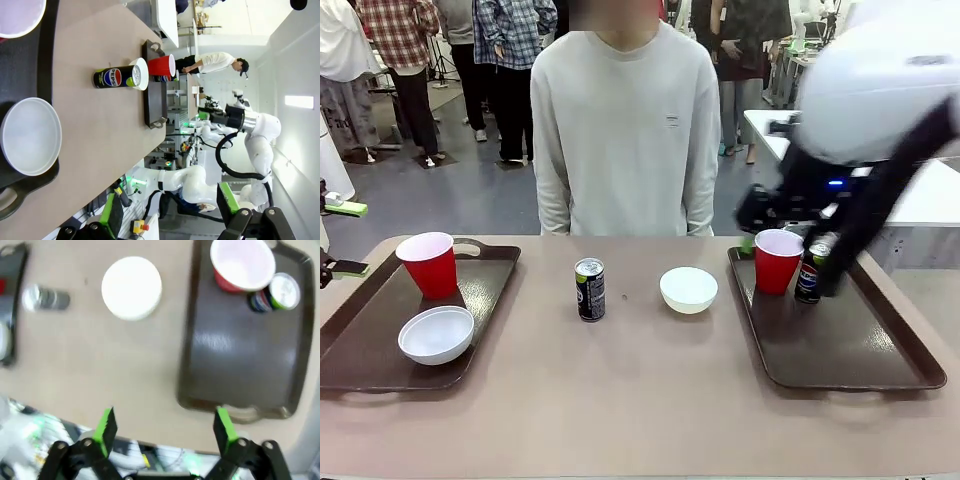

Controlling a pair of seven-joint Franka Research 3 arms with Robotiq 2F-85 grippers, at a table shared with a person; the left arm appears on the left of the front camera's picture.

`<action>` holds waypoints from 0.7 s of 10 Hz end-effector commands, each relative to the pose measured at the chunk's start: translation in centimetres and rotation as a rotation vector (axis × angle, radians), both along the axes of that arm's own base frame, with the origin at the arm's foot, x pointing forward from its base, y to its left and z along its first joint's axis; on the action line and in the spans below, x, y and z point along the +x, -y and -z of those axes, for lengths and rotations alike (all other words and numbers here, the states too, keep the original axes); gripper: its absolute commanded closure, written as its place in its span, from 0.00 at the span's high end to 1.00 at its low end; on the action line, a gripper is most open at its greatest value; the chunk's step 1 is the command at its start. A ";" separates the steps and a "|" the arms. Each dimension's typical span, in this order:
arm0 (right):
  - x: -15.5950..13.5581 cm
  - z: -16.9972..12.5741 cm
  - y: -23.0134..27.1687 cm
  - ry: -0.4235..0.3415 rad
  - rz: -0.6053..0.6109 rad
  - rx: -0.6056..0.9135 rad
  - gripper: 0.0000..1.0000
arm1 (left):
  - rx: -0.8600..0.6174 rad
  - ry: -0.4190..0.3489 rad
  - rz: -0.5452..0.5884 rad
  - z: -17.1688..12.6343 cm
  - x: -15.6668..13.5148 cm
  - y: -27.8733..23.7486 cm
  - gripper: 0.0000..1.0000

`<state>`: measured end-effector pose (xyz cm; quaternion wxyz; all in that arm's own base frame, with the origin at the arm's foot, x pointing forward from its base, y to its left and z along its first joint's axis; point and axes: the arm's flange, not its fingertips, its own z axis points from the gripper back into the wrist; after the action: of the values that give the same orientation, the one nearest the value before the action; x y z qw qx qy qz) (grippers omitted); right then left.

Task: Prepare tableware on both trays.
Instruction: Pick up a Picnic Bowl from the table and place it on a Handle tray.

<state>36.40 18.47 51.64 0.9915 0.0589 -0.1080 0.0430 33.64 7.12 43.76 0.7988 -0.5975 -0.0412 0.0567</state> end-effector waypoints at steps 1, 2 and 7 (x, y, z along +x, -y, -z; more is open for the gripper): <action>5.2 1.7 -5.6 0.018 0.100 -0.044 1.00 | -0.003 0.016 0.010 0.0 -0.2 -0.2 1.00; 6.7 2.9 -7.2 0.010 0.129 -0.053 1.00 | -0.003 0.016 0.010 0.0 -0.2 -0.2 1.00; 7.8 4.7 -8.4 0.016 0.131 -0.042 1.00 | -0.003 0.016 0.010 0.0 -0.2 -0.2 1.00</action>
<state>45.17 26.81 46.91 0.9921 0.0181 -0.1220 -0.0216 33.64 7.12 43.75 0.7988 -0.5975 -0.0411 0.0569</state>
